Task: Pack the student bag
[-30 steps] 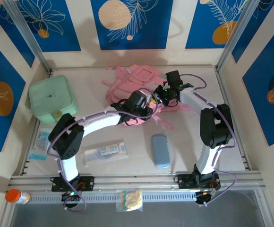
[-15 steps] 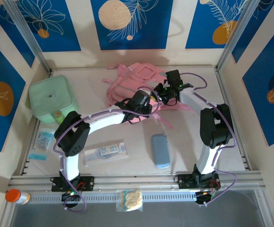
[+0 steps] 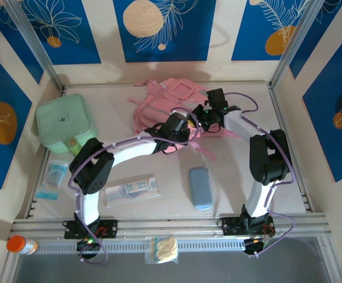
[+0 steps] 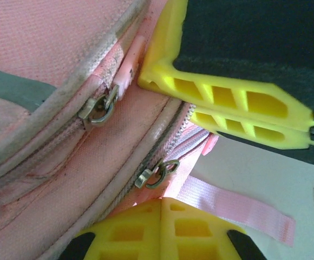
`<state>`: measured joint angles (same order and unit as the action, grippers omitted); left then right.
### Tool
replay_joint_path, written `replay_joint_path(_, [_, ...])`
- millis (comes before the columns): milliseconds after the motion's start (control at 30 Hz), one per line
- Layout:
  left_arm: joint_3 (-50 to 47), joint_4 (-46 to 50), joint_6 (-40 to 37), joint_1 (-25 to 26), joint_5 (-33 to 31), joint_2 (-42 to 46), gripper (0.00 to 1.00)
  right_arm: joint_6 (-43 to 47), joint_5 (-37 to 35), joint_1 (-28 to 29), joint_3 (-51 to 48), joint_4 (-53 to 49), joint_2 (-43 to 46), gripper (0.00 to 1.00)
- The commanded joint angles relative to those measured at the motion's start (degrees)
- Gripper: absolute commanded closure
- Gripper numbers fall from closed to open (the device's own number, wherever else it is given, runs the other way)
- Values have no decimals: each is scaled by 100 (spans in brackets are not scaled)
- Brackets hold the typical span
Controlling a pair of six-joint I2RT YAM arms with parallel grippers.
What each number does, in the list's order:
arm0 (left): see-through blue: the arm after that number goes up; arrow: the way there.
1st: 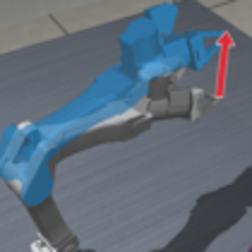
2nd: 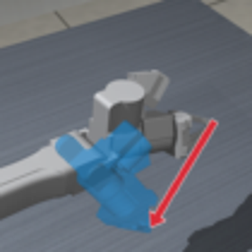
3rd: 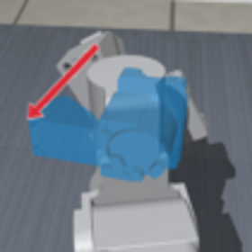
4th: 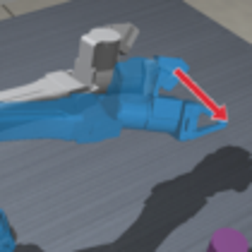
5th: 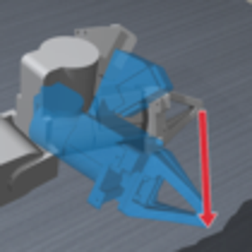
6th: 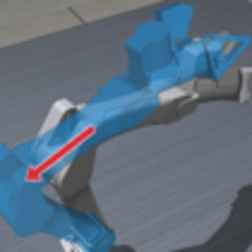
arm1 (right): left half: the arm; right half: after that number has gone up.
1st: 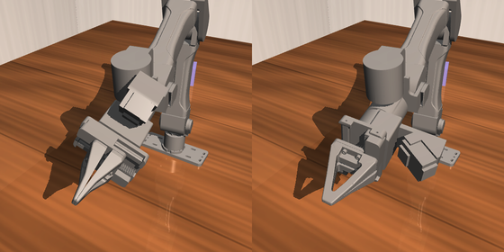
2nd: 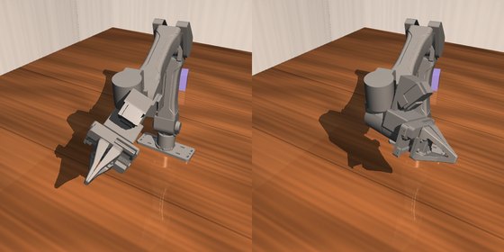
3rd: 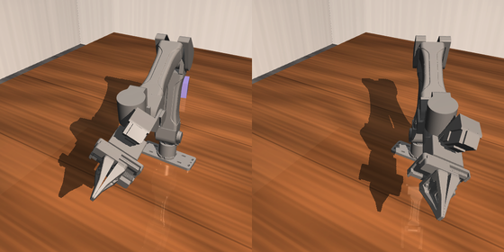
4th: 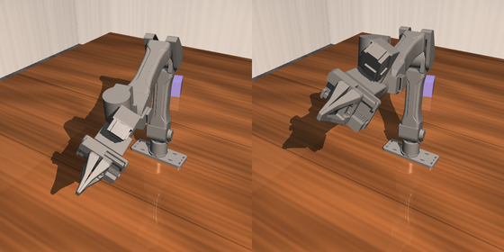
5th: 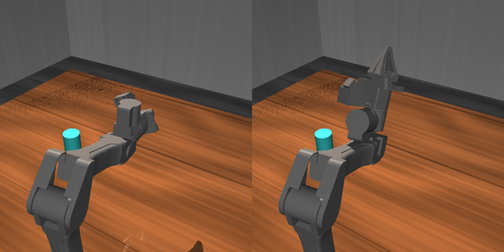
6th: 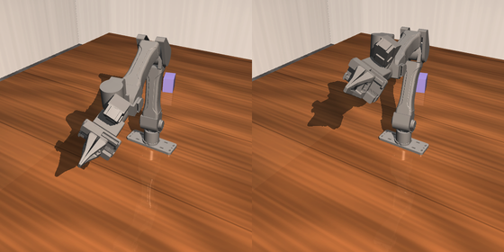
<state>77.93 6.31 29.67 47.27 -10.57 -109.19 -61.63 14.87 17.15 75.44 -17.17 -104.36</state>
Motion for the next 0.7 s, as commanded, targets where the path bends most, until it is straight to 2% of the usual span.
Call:
replay_joint_path(0, [-225, 279, -16, -253, -473, 479, 100, 165, 622, -31, -51, -296, 320, 100])
replay_joint_path(267, [-779, 1157, -290, -609, -130, 1015, 100, 266, 932, -89, 16, -347, 370, 100])
replay_joint_path(400, [-801, 1057, -310, -616, 630, 1126, 100, 42, 750, 3, -80, -299, 465, 100])
replay_joint_path(467, [-740, 763, -63, -527, 1020, 1089, 92, -104, 686, 69, -133, -170, 505, 100])
replay_joint_path(500, [-736, 563, -5, -443, 1070, 1069, 90, -153, 652, 84, -140, -151, 507, 100])
replay_joint_path(567, [-641, 220, 96, -300, 1021, 941, 80, -231, 614, 100, -133, -129, 487, 100])
replay_joint_path(667, [-266, 195, 214, -205, 1030, 636, 76, -359, 613, 83, -138, -126, 486, 100])
